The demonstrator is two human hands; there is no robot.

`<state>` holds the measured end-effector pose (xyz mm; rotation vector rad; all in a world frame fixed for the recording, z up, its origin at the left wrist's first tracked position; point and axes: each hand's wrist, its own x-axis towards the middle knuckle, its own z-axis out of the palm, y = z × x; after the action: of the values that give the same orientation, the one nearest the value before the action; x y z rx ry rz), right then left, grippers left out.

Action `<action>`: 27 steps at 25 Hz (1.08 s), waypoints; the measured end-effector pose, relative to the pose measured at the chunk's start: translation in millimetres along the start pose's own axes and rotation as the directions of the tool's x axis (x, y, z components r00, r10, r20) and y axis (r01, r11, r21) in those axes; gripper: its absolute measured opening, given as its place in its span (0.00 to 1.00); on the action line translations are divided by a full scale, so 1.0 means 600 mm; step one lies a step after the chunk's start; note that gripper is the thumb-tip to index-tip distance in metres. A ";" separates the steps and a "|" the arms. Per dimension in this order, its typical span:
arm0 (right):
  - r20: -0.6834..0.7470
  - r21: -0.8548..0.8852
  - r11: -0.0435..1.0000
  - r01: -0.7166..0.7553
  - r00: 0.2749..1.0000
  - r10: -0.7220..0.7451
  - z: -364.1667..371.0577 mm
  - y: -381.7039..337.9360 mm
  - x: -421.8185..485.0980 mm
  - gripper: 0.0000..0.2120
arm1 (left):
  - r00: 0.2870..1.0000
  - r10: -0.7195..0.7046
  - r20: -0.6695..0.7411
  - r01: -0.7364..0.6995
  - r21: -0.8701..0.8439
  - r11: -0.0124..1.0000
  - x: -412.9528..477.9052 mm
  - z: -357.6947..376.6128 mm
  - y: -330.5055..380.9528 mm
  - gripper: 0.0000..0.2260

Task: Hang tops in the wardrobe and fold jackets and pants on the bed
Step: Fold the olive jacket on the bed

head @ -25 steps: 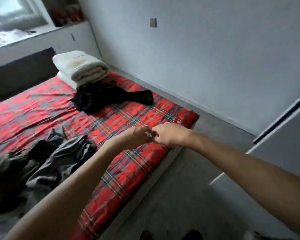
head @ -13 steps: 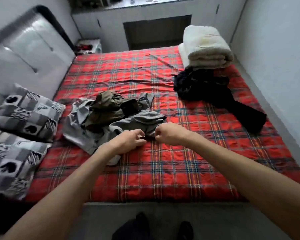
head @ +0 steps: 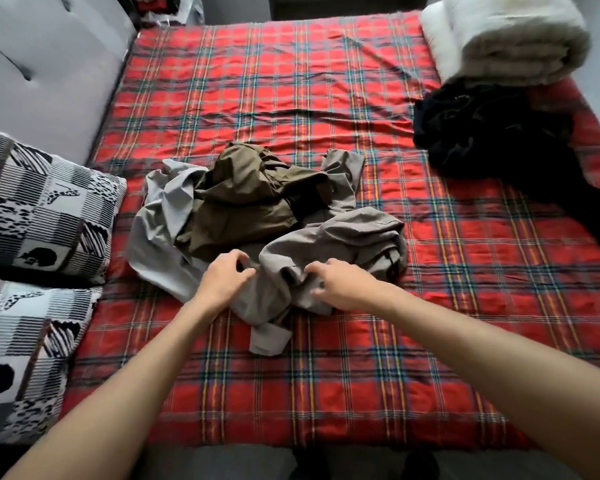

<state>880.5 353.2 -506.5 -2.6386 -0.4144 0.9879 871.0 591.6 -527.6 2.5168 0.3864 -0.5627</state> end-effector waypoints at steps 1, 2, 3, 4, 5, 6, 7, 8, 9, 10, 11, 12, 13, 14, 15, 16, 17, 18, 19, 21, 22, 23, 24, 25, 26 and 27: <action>-0.016 0.012 0.997 -0.081 0.997 0.081 0.014 -0.001 0.054 0.33 | 0.999 -0.025 -0.021 0.025 0.013 1.000 0.060 0.006 -0.025 0.21; -0.022 0.030 0.986 -0.166 0.986 0.167 0.028 0.000 0.116 0.41 | 0.997 -0.062 -0.035 0.063 0.029 0.998 0.121 0.013 -0.050 0.26; -0.011 0.068 0.966 -0.251 0.968 0.252 0.047 0.002 0.181 0.49 | 0.993 -0.103 -0.054 0.105 0.043 0.994 0.181 0.021 -0.075 0.32; 0.008 0.116 0.938 -0.326 0.945 0.327 0.067 0.008 0.249 0.55 | 0.986 -0.145 -0.078 0.150 0.064 0.987 0.241 0.030 -0.098 0.37; 0.031 0.149 0.908 -0.391 0.920 0.391 0.096 0.016 0.310 0.59 | 0.980 -0.174 -0.091 0.183 0.098 0.978 0.294 0.041 -0.120 0.42; 0.050 0.171 0.876 -0.450 0.892 0.449 0.131 0.028 0.369 0.61 | 0.976 -0.196 -0.098 0.208 0.131 0.969 0.344 0.052 -0.137 0.46; 0.058 0.176 0.848 -0.500 0.865 0.498 0.170 0.042 0.420 0.60 | 0.976 -0.198 -0.090 0.210 0.150 0.966 0.389 0.064 -0.153 0.48; 0.044 0.158 0.831 -0.533 0.845 0.534 0.216 0.056 0.466 0.55 | 0.981 -0.186 -0.053 0.192 0.166 0.967 0.428 0.081 -0.170 0.49; -0.015 0.120 0.828 -0.547 0.833 0.553 0.257 0.071 0.498 0.45 | 0.987 -0.163 -0.012 0.162 0.193 0.968 0.456 0.101 -0.184 0.48; -0.070 0.083 0.827 -0.556 0.824 0.562 0.291 0.081 0.525 0.36 | 0.990 -0.136 0.018 0.128 0.234 0.964 0.481 0.127 -0.200 0.46; -0.102 0.064 0.822 -0.566 0.816 0.569 0.314 0.088 0.552 0.31 | 0.994 -0.104 0.019 0.094 0.288 0.953 0.507 0.153 -0.216 0.43; -0.103 0.064 0.823 -0.565 0.816 0.569 0.327 0.092 0.578 0.28 | 0.997 -0.071 -0.001 0.066 0.356 0.932 0.529 0.172 -0.230 0.40; -0.076 0.090 0.810 -0.580 0.807 0.586 0.331 0.092 0.591 0.28 | 0.999 -0.038 -0.012 0.039 0.418 0.908 0.542 0.187 -0.238 0.37; -0.074 0.082 0.800 -0.595 0.796 0.600 0.328 0.091 0.594 0.28 | 0.999 0.003 -0.038 0.014 0.454 0.891 0.548 0.192 -0.240 0.35; -0.099 0.035 0.801 -0.598 0.795 0.598 0.327 0.092 0.598 0.27 | 0.996 0.037 -0.076 0.002 0.464 0.886 0.552 0.188 -0.242 0.32; -0.118 -0.015 0.802 -0.597 0.798 0.592 0.327 0.093 0.601 0.28 | 0.992 0.051 -0.119 0.007 0.448 0.894 0.550 0.179 -0.243 0.29; -0.114 -0.037 0.800 -0.599 0.798 0.592 0.328 0.095 0.600 0.28 | 0.985 0.056 -0.166 0.016 0.402 0.915 0.547 0.172 -0.245 0.25; -0.105 -0.046 0.791 -0.610 0.790 0.603 0.331 0.100 0.599 0.28 | 0.974 0.053 -0.218 0.026 0.344 0.939 0.541 0.163 -0.246 0.21; -0.116 -0.050 0.787 -0.615 0.786 0.607 0.334 0.102 0.604 0.28 | 0.961 0.041 -0.275 0.041 0.285 0.958 0.532 0.154 -0.248 0.18; -0.129 -0.031 0.783 -0.621 0.779 0.613 0.339 0.101 0.612 0.28 | 0.927 0.017 -0.375 0.044 0.154 0.987 0.505 0.133 -0.243 0.15; -0.113 -0.004 0.781 -0.625 0.776 0.620 0.336 0.097 0.613 0.28 | 0.903 0.006 -0.429 0.031 0.079 0.996 0.491 0.116 -0.234 0.13; -0.086 0.026 0.782 -0.623 0.778 0.623 0.327 0.090 0.606 0.28 | 0.876 -0.010 -0.482 0.004 -0.013 1.000 0.476 0.094 -0.226 0.11; -0.060 0.046 0.787 -0.615 0.785 0.617 0.318 0.089 0.593 0.28 | 0.851 -0.032 -0.525 -0.039 -0.124 0.991 0.454 0.067 -0.213 0.09; -0.058 0.055 0.807 -0.588 0.805 0.590 0.306 0.094 0.575 0.29 | 0.835 -0.048 -0.547 -0.101 -0.239 0.966 0.431 0.038 -0.200 0.08; -0.026 0.072 0.836 -0.544 0.837 0.547 0.286 0.104 0.555 0.33 | 0.833 -0.052 -0.550 -0.163 -0.334 0.928 0.413 0.011 -0.186 0.08; 0.045 0.120 0.872 -0.474 0.881 0.472 0.255 0.116 0.533 0.36 | 0.840 -0.029 -0.542 -0.219 -0.387 0.896 0.398 -0.015 -0.172 0.09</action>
<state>1020.7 432.0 -830.1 -2.6666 0.3092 1.1236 1043.4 718.4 -675.4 2.1888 0.5147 0.2760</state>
